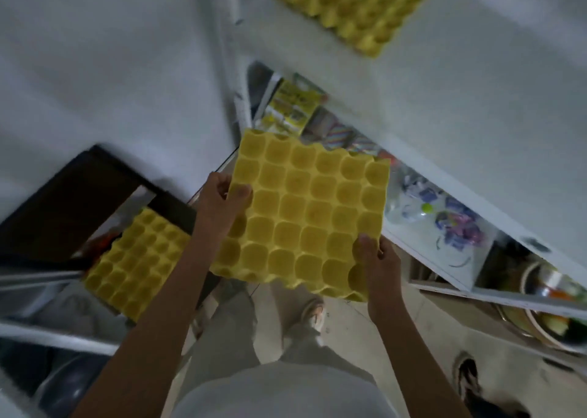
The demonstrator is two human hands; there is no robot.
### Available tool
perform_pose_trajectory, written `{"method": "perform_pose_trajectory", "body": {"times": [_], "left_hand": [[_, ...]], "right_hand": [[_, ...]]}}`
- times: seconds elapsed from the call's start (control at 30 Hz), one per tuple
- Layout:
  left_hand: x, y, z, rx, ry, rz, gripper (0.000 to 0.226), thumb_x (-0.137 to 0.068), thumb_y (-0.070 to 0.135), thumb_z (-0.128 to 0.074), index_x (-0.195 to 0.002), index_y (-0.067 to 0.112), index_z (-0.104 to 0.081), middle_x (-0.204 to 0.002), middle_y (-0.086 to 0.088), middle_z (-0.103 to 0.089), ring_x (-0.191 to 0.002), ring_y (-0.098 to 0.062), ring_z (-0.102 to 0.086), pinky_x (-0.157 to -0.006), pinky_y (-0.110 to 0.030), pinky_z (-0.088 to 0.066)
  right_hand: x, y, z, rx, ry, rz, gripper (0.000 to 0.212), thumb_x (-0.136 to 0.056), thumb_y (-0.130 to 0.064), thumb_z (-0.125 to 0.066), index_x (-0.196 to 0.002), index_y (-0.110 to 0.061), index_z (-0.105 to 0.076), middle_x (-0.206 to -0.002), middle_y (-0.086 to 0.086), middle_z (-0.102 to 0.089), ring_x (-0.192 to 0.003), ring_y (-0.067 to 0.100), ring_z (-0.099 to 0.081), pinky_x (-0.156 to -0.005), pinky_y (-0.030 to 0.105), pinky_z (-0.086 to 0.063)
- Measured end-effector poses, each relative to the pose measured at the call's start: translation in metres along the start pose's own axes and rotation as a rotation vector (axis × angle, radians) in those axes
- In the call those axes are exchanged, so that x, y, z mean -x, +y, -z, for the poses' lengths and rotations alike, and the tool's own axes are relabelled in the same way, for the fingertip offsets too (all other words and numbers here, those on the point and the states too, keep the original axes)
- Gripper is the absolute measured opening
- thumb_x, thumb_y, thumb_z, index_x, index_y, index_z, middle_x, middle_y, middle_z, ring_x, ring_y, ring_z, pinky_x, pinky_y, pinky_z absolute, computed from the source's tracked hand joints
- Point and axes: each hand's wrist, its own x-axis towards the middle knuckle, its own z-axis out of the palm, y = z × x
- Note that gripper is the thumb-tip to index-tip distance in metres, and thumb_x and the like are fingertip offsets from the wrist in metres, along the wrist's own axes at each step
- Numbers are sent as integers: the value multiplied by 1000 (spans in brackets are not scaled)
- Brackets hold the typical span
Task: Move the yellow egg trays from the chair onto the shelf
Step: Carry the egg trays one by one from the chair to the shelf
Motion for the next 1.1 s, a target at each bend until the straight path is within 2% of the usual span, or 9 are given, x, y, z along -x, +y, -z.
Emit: {"method": "perform_pose_trajectory", "body": {"times": [0.23,0.4,0.57,0.7,0.77,0.87,0.97,1.07,1.1], "left_hand": [[65,83,-121,-158,-148,-140,23,-93,29,-72,-103,15,-57,-83,10,-60,-71,-2,-58,-54,-15,-40],[71,128,-167,-276,-234,-195,29,-89,39,-70,-95,15,-54,-80,8,-61,-70,-12,-60,-54,-24,-39],[37,168,-190,-379,-234,-267,27,-87,47,-68,-105,29,-59,-90,21,-61,-78,5,-55,-58,-21,-37],[-17,200,-208,-435,-294,-336,33,-89,42,-64,-114,21,-69,-105,0,-68,-90,-18,-66,-75,-39,-56],[-47,217,-218,-458,-329,-386,33,-91,38,-62,-113,17,-73,-109,-11,-68,-93,-27,-67,-83,-45,-58],[-85,246,-232,-467,-368,-418,21,-92,34,-61,-89,14,-67,-100,-15,-65,-84,-28,-64,-68,-36,-49],[-113,272,-244,-438,-431,-458,22,-93,31,-60,-82,12,-60,-91,-18,-67,-80,-29,-64,-68,-44,-51],[-140,287,-249,-418,-544,-503,10,-94,32,-58,-85,32,-62,-84,6,-62,-88,-20,-59,-81,-42,-54],[-148,288,-249,-419,-576,-517,8,-96,33,-58,-100,37,-64,-93,12,-59,-94,-14,-55,-86,-40,-52]], "right_hand": [[8,7,143,-143,166,-55,26,-95,-45,-67,-103,-20,-69,-96,2,-74,-92,25,-72,-73,39,-58],[4,-2,192,-182,226,-19,26,-95,-47,-68,-105,-23,-66,-97,-2,-73,-89,20,-71,-69,37,-58],[-28,-29,187,-134,307,1,28,-94,-49,-66,-104,-23,-61,-92,-3,-68,-82,16,-66,-60,28,-48],[-76,-55,173,-58,432,26,23,-93,-52,-65,-88,-30,-59,-86,-9,-66,-77,9,-62,-56,22,-41],[-106,-69,166,-40,456,1,28,-93,-52,-66,-97,-25,-61,-91,-6,-66,-81,15,-63,-62,26,-45],[-149,-95,155,-81,510,-53,51,-90,-50,-71,-126,-16,-59,-104,-1,-64,-94,23,-61,-77,35,-47],[-185,-122,143,-90,576,-83,56,-89,-48,-73,-129,-13,-58,-103,0,-62,-92,23,-58,-76,33,-43],[-215,-145,133,-40,596,-119,55,-89,-49,-71,-128,-13,-57,-104,2,-63,-92,24,-57,-77,33,-43],[-223,-150,131,-29,605,-120,55,-89,-50,-71,-127,-13,-57,-104,3,-63,-93,26,-59,-77,33,-43]]}}
